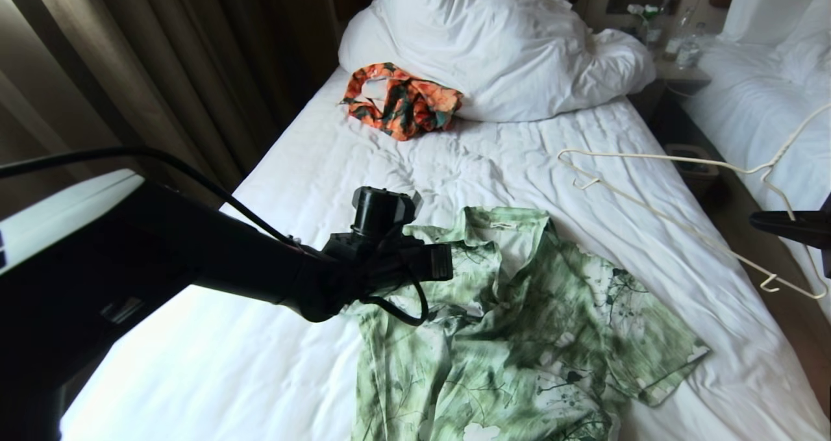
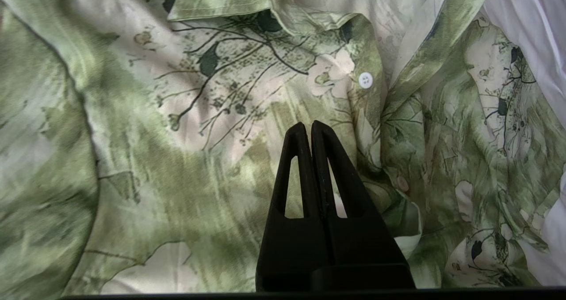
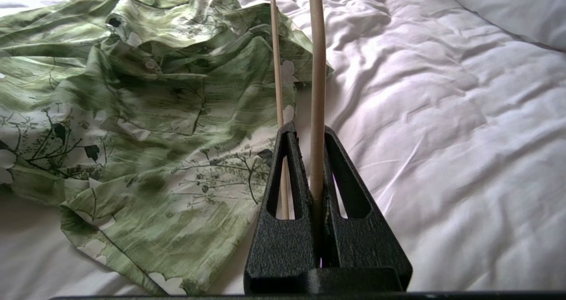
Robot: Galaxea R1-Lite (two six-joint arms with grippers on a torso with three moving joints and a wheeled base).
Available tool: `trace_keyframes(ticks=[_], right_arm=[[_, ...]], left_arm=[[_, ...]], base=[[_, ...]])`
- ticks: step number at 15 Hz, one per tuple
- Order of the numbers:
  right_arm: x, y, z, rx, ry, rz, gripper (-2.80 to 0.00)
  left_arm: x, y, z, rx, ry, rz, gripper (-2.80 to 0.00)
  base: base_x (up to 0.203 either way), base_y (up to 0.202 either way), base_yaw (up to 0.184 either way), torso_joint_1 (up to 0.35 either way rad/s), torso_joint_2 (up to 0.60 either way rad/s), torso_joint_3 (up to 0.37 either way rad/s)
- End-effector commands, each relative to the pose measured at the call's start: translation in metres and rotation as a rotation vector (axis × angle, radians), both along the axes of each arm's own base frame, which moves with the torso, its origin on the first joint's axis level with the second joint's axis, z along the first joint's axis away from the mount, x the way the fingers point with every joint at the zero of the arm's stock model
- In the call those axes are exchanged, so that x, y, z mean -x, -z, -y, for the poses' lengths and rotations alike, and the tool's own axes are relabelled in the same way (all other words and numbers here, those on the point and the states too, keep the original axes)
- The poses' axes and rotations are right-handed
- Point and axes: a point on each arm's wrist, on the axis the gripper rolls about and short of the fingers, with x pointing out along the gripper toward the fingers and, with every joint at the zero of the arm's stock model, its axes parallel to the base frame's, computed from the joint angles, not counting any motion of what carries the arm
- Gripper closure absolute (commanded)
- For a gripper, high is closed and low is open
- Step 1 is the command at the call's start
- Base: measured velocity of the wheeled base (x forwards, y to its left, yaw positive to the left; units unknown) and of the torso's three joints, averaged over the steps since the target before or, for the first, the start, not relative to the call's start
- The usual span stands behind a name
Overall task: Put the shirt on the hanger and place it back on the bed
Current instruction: Lift the shirt and hanger
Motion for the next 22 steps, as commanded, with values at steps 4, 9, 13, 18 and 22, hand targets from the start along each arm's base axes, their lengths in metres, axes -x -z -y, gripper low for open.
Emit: trace_keyframes(ticks=[4, 9, 13, 18, 22], right_arm=[[0.01, 0.011, 0.029, -0.017, 0.08, -0.016, 0.0], [0.018, 0.015, 0.039, -0.025, 0.117, -0.026, 0.0], [0.022, 0.012, 0.041, -0.022, 0.126, -0.02, 0.0], [0.023, 0.015, 0.04, -0.025, 0.128, -0.026, 0.0], [0.024, 0.015, 0.04, -0.025, 0.128, -0.026, 0.0]], left_arm=[[-0.015, 0.012, 0.057, 0.015, 0.021, 0.061, -2.8], [-0.037, 0.037, 0.101, -0.05, -0.157, 0.111, -2.8], [-0.049, 0.057, 0.101, -0.108, -0.231, 0.116, -2.8], [-0.04, 0.044, 0.103, -0.118, -0.277, 0.135, -2.8], [-0.014, 0.033, 0.111, -0.165, -0.329, 0.071, -2.8]], base=[[0.0, 0.0, 0.0, 0.0, 0.0, 0.0], [0.0, 0.0, 0.0, 0.0, 0.0, 0.0], [0.0, 0.0, 0.0, 0.0, 0.0, 0.0], [0.0, 0.0, 0.0, 0.0, 0.0, 0.0], [0.0, 0.0, 0.0, 0.0, 0.0, 0.0]])
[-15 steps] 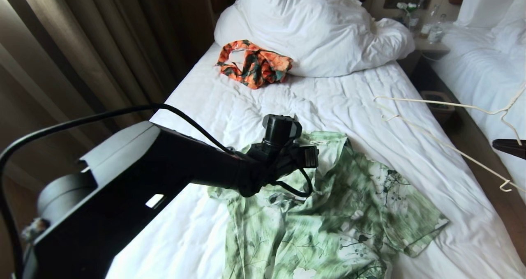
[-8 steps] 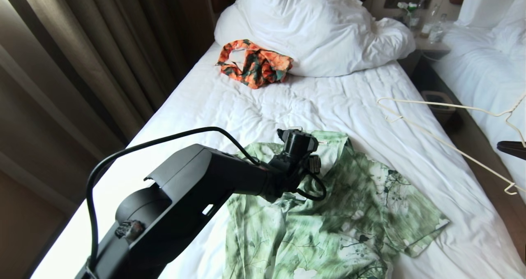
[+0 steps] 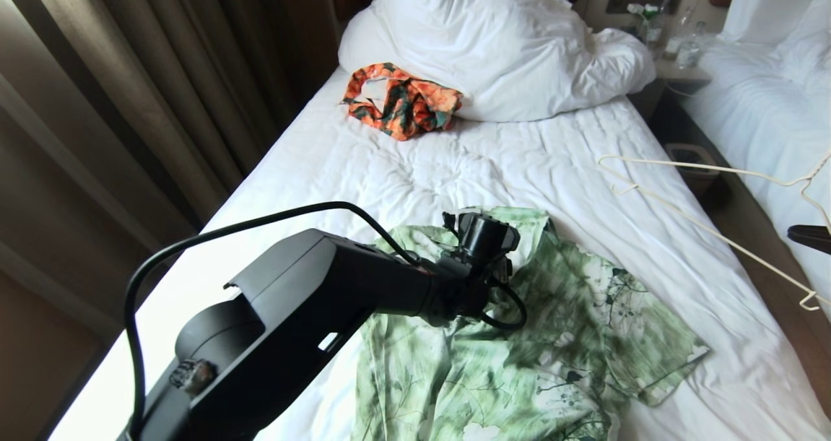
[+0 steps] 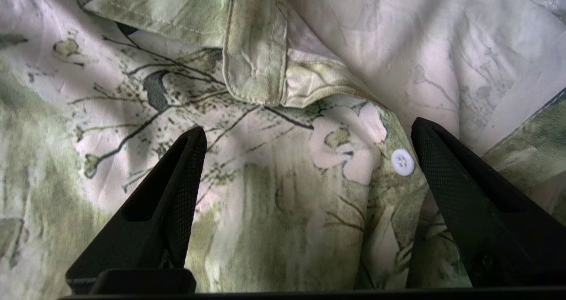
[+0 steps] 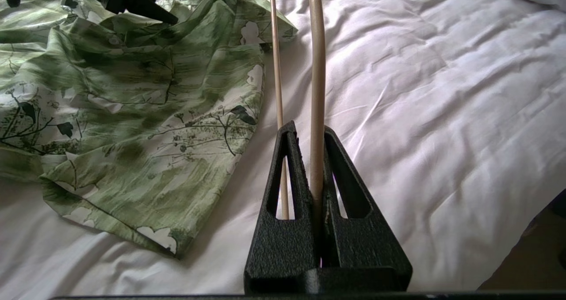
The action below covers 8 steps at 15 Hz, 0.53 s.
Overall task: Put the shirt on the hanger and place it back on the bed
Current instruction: Lift the shirt and hanger
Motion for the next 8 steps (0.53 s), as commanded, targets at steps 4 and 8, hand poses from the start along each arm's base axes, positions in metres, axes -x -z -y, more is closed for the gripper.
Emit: trace_keyframes(ticks=[4, 8], right_arm=[[0.005, -0.001, -0.002, 0.001, -0.002, 0.009, 0.0], [0.005, 0.0, 0.0, 0.0, 0.003, 0.008, 0.0]], left_arm=[[-0.004, -0.008, 0.01, 0.042, -0.013, 0.007, -2.8], [-0.022, 0.003, 0.008, 0.051, -0.033, 0.012, -2.8]], base=[[0.0, 0.0, 0.0, 0.0, 0.0, 0.0], [0.0, 0.0, 0.0, 0.0, 0.0, 0.0]])
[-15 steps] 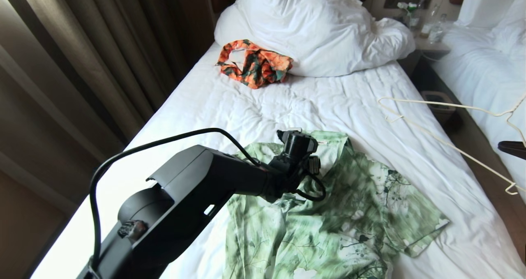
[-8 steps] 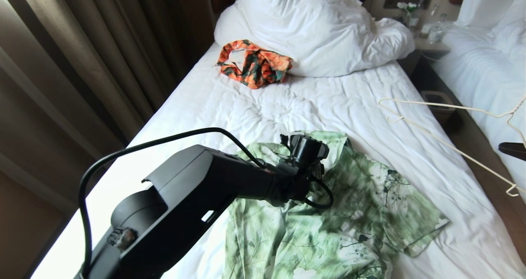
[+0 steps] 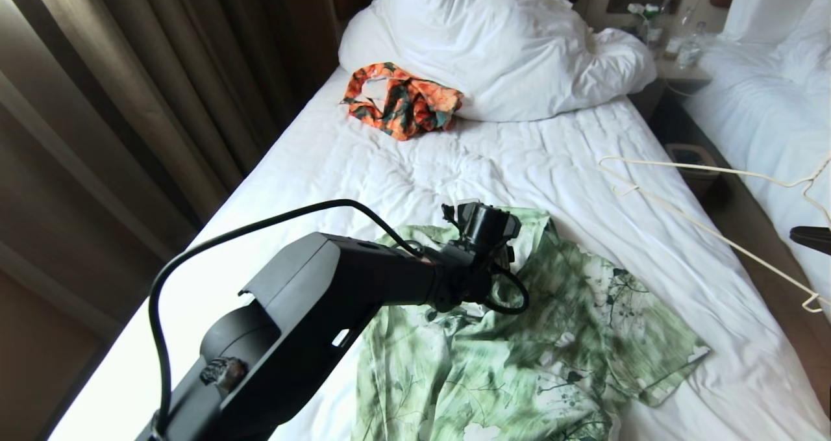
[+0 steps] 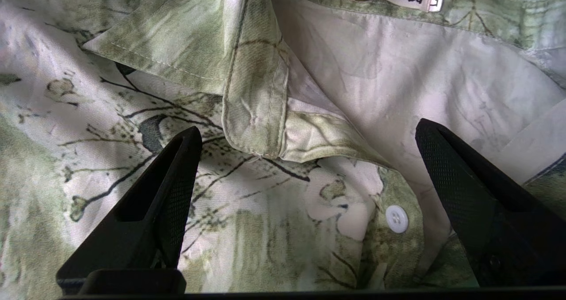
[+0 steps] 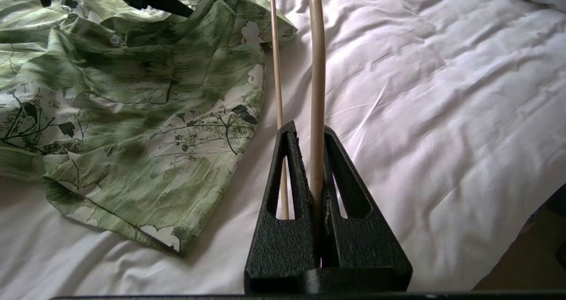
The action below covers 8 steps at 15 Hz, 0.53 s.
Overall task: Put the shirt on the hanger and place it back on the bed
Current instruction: Lift the shirt and hanger
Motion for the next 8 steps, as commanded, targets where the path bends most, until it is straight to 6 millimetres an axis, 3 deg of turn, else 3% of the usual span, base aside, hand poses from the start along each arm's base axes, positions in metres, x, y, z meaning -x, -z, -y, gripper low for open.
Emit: trace_keyframes(ticks=[1, 3, 6, 8], right_arm=[[0.0, 0.001, 0.001, -0.002, -0.005, 0.006, 0.0], [-0.001, 0.002, 0.001, -0.004, -0.005, 0.004, 0.0], [-0.001, 0.003, 0.001, -0.007, -0.005, 0.0, 0.0], [-0.001, 0.004, 0.003, 0.002, -0.002, 0.011, 0.0]], left_arm=[[-0.003, 0.011, 0.001, -0.017, -0.006, -0.02, -2.8], [0.002, 0.009, 0.002, -0.009, -0.011, -0.048, -2.8], [0.02, -0.01, 0.01, 0.038, 0.0, -0.066, -2.8], [0.027, -0.01, 0.017, 0.046, 0.03, -0.069, -2.8]], base=[[0.0, 0.0, 0.0, 0.0, 0.0, 0.0], [0.0, 0.0, 0.0, 0.0, 0.0, 0.0], [0.0, 0.0, 0.0, 0.0, 0.0, 0.0], [0.0, 0.0, 0.0, 0.0, 0.0, 0.0]])
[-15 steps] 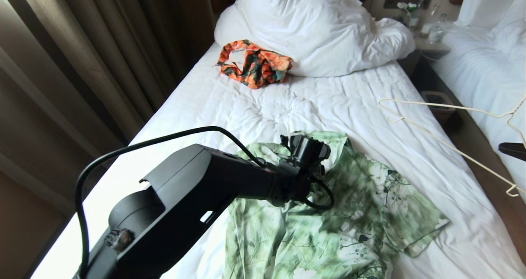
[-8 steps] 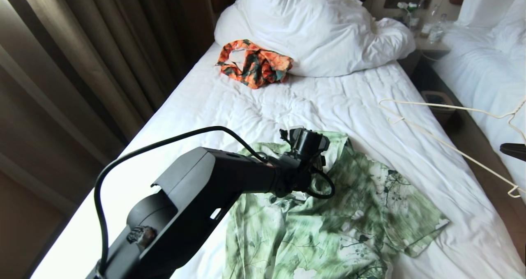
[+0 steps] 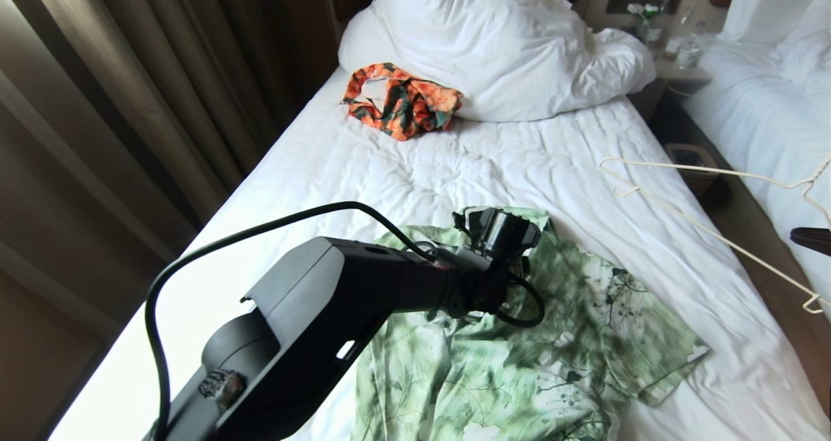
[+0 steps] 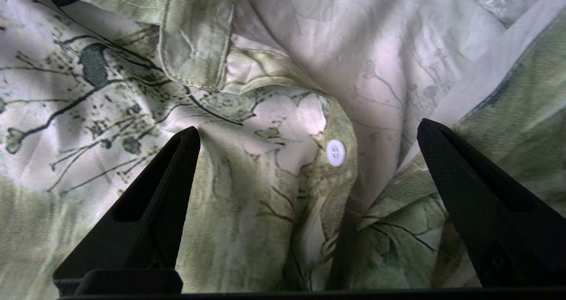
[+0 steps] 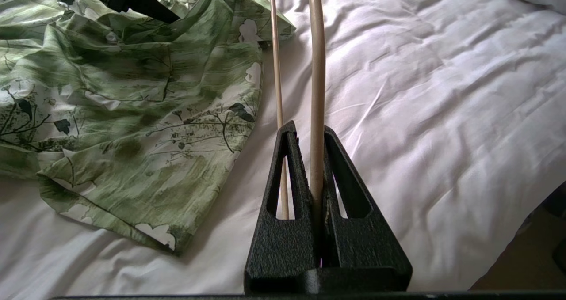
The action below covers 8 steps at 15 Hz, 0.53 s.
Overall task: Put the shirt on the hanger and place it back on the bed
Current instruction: Lift the shirt and hanger
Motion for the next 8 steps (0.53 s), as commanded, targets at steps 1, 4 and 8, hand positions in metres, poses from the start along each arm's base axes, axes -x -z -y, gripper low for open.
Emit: trace_keyframes(ticks=[1, 4, 8], right_arm=[[0.001, 0.002, 0.003, 0.006, 0.004, 0.015, 0.0], [0.003, 0.002, 0.006, 0.005, 0.014, 0.014, 0.0], [0.001, 0.005, 0.007, 0.001, 0.012, 0.009, 0.0]], left_arm=[[0.004, -0.004, 0.003, 0.018, 0.023, 0.0, -2.8], [-0.001, 0.008, 0.004, 0.016, 0.025, -0.012, -2.8], [-0.011, 0.001, 0.002, 0.091, 0.009, 0.061, -2.8]], base=[[0.0, 0.0, 0.0, 0.0, 0.0, 0.0], [0.0, 0.0, 0.0, 0.0, 0.0, 0.0], [0.0, 0.0, 0.0, 0.0, 0.0, 0.0]])
